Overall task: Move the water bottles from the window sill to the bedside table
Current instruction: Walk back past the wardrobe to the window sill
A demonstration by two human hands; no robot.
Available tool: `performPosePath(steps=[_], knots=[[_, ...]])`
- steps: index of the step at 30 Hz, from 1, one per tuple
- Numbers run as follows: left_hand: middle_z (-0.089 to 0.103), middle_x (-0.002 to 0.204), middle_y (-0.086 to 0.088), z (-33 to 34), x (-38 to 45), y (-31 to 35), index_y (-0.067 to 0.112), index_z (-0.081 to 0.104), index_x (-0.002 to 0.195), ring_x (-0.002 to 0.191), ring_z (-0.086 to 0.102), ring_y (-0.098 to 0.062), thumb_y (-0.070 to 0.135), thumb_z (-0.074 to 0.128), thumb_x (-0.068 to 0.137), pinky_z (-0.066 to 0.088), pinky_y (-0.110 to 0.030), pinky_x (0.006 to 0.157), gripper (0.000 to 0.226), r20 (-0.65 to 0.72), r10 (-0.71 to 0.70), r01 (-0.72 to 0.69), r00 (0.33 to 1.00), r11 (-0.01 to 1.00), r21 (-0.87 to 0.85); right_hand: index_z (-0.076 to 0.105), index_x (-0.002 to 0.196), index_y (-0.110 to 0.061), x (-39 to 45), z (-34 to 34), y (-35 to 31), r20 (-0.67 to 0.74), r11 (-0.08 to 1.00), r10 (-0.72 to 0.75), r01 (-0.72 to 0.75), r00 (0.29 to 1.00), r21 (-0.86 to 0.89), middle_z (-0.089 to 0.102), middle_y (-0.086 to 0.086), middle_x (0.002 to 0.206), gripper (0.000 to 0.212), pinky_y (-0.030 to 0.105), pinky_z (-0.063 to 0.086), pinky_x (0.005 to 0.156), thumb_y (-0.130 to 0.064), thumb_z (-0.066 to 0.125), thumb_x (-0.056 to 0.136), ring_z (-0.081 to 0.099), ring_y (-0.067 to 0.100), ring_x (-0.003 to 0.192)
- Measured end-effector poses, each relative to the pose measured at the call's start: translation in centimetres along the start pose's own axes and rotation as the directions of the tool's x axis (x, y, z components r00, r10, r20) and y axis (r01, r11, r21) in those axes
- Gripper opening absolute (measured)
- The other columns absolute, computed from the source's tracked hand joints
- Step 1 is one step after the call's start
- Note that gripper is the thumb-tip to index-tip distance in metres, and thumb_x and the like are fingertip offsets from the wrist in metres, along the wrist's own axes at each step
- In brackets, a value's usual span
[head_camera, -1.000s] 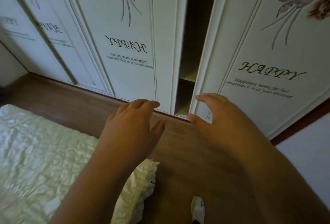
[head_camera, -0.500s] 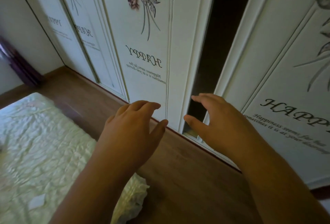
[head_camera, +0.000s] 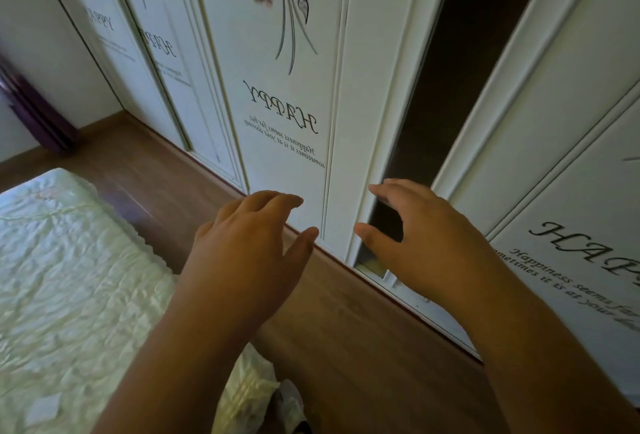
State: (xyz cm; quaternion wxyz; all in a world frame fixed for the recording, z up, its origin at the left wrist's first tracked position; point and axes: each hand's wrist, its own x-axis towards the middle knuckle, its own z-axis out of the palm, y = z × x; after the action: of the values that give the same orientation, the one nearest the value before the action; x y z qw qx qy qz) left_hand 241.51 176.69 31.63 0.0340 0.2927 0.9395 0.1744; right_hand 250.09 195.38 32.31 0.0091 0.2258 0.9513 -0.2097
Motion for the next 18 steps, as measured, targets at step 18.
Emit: performPosePath(steps=[18], knots=[[0.042,0.147,0.018,-5.1,13.7,-13.1,0.047,0.037,0.14,0.136,0.04,-0.014,0.07,0.038,0.088,0.039,-0.047,0.11,0.057,-0.144,-0.199,0.199,0.969,0.98,-0.014,0.029,0.149,-0.039,19.2,1.9,-12.8,0.022,0.967,-0.23,0.231,0.973,-0.103,0.028,-0.014,0.159,0.066,0.042,0.034,0.115,-0.067,0.044,0.091,0.032,0.014,0.143]])
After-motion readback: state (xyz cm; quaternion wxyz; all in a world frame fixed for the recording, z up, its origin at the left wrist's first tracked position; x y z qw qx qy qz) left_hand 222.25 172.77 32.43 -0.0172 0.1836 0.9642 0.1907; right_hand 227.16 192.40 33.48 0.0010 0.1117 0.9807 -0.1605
